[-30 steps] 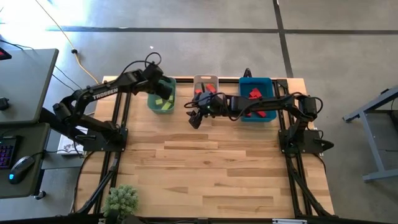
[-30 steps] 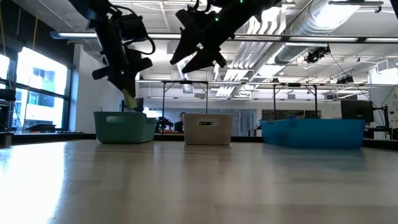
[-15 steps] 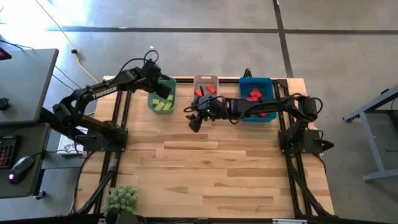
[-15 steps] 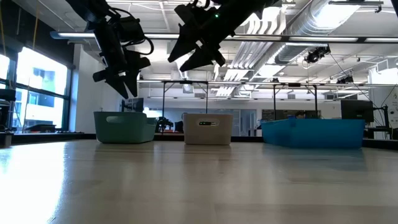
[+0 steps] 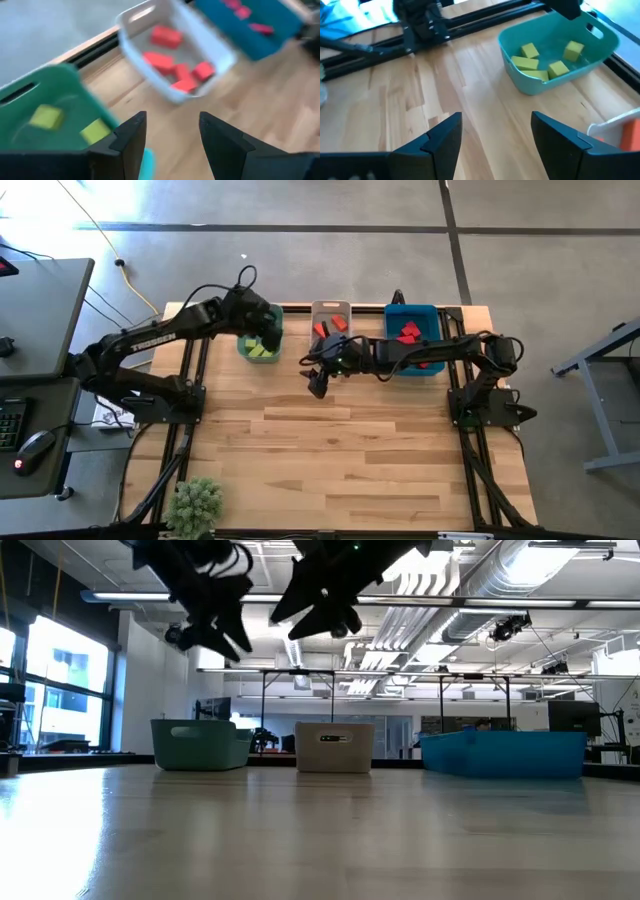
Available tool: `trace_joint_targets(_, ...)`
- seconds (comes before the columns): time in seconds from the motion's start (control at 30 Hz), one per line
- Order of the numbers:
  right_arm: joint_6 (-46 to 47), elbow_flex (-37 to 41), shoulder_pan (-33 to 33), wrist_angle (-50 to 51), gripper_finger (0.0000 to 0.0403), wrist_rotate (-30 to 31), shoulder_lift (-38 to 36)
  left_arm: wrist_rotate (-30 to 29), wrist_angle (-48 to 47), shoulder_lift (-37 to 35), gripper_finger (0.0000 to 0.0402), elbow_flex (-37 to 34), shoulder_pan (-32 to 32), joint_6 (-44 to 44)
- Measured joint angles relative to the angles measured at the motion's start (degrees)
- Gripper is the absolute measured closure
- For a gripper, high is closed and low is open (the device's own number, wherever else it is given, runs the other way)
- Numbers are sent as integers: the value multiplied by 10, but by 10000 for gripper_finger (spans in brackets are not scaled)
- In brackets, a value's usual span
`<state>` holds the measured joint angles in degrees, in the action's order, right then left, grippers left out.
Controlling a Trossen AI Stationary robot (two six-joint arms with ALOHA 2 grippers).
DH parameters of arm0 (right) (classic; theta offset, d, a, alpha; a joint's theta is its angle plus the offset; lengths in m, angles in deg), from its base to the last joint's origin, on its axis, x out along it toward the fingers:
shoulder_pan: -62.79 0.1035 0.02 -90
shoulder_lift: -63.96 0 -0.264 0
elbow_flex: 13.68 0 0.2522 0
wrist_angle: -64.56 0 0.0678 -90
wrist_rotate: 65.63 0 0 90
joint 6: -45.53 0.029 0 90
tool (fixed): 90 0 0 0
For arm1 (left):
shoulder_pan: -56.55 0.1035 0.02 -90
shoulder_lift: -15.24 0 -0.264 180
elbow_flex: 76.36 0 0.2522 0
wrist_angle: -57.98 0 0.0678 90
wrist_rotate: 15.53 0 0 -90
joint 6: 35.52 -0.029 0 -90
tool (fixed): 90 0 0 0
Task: Sort & place blocks by color
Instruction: Return to Home Position
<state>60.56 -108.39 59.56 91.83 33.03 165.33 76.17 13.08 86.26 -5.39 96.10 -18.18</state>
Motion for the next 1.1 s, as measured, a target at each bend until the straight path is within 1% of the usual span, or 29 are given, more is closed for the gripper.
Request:
trace_joint_targets(0.07, -24, 0, 0, 5, 179, -12, -9, 0, 8, -20, 229, 0, -25, 0)
trace_joint_targets(0.2, -68, 0, 0, 14, 179, -14, -36, -1, 15, -61, 229, 0, -69, 10)
trace_joint_targets(0.33, -122, 0, -4, 63, 179, -14, -68, -13, 17, -95, 229, -4, -110, 44)
trace_joint_targets(0.47, -140, 2, -13, 125, 179, -14, -108, -51, 23, -130, 229, -27, -157, 59)
trace_joint_targets(0.53, -146, 15, -19, 142, 179, -12, -129, -69, 46, -148, 229, -51, -181, 69)
trace_joint_targets(0.63, -141, 69, -31, 125, 179, -12, -166, -88, 88, -174, 229, -87, -209, 97)
trace_joint_targets(0.77, -100, 174, -43, 67, 179, -11, -224, -100, 122, -210, 229, -128, -240, 108)
trace_joint_targets(0.9, -50, 266, -48, 4, 179, -12, -279, -123, 127, -246, 229, -163, -271, 115)
trace_joint_targets(1.0, -29, 316, -48, -31, 179, -11, -313, -150, 146, -282, 229, -194, -292, 114)
trace_joint_targets(1.1, -3, 351, -48, -56, 179, -11, -340, -161, 179, -319, 229, -229, -310, 108)
